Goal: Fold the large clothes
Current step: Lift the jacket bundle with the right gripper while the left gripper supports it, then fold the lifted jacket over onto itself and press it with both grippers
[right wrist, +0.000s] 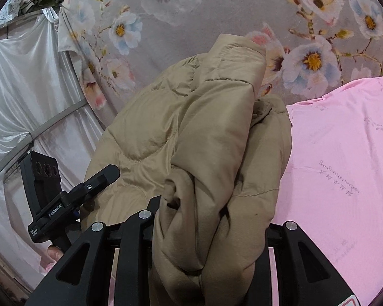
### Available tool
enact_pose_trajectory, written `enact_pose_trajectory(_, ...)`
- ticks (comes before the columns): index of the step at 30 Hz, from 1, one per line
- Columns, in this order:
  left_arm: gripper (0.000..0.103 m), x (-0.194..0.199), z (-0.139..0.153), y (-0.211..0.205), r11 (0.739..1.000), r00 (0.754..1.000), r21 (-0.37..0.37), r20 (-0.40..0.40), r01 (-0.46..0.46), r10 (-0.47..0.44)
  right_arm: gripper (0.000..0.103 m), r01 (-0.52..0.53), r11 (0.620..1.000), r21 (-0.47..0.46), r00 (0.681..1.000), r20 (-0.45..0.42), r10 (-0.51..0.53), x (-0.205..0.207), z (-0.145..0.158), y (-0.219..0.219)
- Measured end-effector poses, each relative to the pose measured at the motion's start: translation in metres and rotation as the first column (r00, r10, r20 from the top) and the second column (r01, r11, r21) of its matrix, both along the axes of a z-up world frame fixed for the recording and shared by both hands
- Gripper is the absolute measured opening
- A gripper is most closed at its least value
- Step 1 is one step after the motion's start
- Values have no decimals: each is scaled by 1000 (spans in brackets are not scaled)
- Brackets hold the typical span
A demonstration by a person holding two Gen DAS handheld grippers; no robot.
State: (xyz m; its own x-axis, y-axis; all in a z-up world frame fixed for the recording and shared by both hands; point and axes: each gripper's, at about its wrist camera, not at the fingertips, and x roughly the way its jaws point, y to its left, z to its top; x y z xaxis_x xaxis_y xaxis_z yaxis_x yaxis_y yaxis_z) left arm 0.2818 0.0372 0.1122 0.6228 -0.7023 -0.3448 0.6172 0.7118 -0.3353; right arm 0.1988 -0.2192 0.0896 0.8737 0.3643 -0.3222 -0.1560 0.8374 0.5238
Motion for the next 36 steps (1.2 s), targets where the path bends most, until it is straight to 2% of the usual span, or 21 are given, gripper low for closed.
enact_pose_trajectory(7, 70, 55, -55, -1, 998, 996, 53, -87, -32, 37, 30, 2, 1000, 16, 995, -99, 0, 55, -55, 3)
enact_pose_trajectory(10, 71, 68, -74, -1, 997, 993, 70, -101, -46, 53, 31, 3, 1000, 17, 994, -107, -1, 66, -71, 3)
enact_pose_trajectory(13, 75, 73, -86, 4, 996, 991, 66, -110, -63, 70, 37, 8, 1000, 19, 994, -108, -6, 71, -77, 4)
enact_pose_trajectory(16, 83, 82, -98, 5, 991, 982, 96, -158, -89, 104, 49, 19, 1000, 11, 991, -132, -18, 74, -85, 5)
enact_pose_trajectory(18, 88, 84, -99, 9, 989, 973, 97, -192, -110, 127, 54, 19, 1000, 21, 988, -152, -15, 71, -84, 3)
enact_pose_trajectory(21, 90, 74, -93, 16, 975, 962, 141, -190, -169, 195, 58, 21, 1000, -8, 985, -173, -23, 54, -76, -4)
enact_pose_trajectory(24, 90, 53, -75, 29, 946, 942, 192, -163, -261, 293, 66, 80, 991, -108, 981, -166, -97, 25, -61, -10)
enact_pose_trajectory(26, 91, 37, -57, 37, 904, 914, 241, -117, -354, 389, 66, 152, 973, -175, 975, -134, -176, 4, -45, -14)
enact_pose_trajectory(28, 90, 23, -38, 38, 840, 870, 295, -54, -455, 490, 66, 221, 949, -223, 965, -92, -246, -9, -29, -11)
enact_pose_trajectory(29, 90, 17, -30, 35, 816, 854, 311, -25, -487, 519, 63, 242, 939, -245, 961, -72, -267, -13, -20, -6)
enact_pose_trajectory(31, 84, 9, -17, 24, 779, 830, 343, 7, -525, 557, 46, 253, 918, -304, 958, -54, -282, -10, -5, 12)
enact_pose_trajectory(33, 68, 5, -12, 7, 778, 835, 362, 2, -513, 550, 25, 260, 888, -378, 955, -35, -295, -3, 2, 31)
enact_pose_trajectory(34, 63, 5, -13, 2, 781, 839, 368, -6, -504, 544, 21, 265, 871, -414, 954, -19, -299, 2, 3, 42)
enact_pose_trajectory(36, 29, 10, -19, -13, 776, 840, 401, -27, -487, 542, 9, 250, 866, -432, 958, -18, -285, 11, 1, 54)
